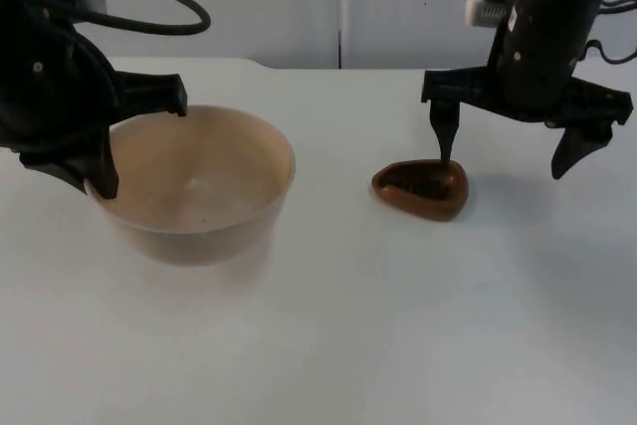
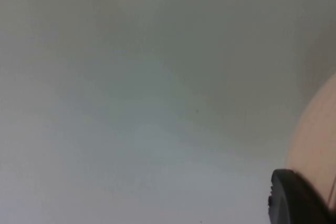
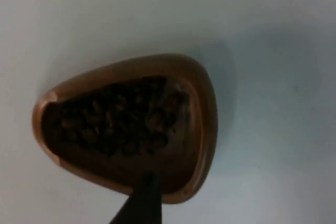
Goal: Pick up the bowl with the left hand and pour the coffee beans from the cup into the bowl with the right hand.
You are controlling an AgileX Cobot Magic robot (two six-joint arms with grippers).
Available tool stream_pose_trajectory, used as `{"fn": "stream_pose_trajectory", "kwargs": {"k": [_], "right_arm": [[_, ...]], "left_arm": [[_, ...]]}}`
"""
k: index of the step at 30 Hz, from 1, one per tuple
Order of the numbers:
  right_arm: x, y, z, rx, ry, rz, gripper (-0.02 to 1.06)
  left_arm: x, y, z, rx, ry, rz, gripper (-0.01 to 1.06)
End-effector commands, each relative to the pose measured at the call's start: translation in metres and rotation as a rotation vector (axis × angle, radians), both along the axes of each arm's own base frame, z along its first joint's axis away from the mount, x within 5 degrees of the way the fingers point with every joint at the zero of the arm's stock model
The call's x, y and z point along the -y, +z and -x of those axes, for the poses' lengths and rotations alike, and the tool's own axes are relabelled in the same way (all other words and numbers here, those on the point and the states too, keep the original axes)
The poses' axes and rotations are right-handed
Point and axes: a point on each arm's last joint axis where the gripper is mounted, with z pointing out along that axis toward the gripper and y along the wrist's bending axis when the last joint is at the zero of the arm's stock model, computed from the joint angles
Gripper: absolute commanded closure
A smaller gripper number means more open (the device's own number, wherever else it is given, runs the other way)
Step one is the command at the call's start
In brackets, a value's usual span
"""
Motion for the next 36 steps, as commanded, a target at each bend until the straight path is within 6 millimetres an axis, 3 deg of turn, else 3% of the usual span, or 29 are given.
{"fn": "stream_pose_trajectory", "kwargs": {"k": [1,8,15,23,29,36], "right_arm": [[-0.004,-0.011,-0.004,0.011,-0.002,0.0,0.15],[-0.006,-0.028,-0.008,0.024,-0.023,-0.013,0.2],[-0.008,-0.028,-0.011,0.057,-0.033,-0.034,0.21],[-0.008,-0.043,-0.011,0.023,-0.037,-0.019,0.25],[-0.007,-0.051,-0.01,0.0,-0.039,-0.01,0.35],[-0.008,-0.052,-0.01,0.009,-0.036,-0.014,0.59]], "left_arm": [[0.001,0.004,-0.001,0.019,0.014,0.017,1.05],[0.001,0.004,-0.001,0.019,0.014,0.017,1.05],[0.001,0.004,-0.001,0.019,0.015,0.019,1.05],[0.001,0.004,-0.001,0.019,0.016,0.019,1.05],[0.001,0.004,-0.001,0.019,0.016,0.019,1.05],[0.001,0.004,-0.001,0.019,0.016,0.019,1.05]]}}
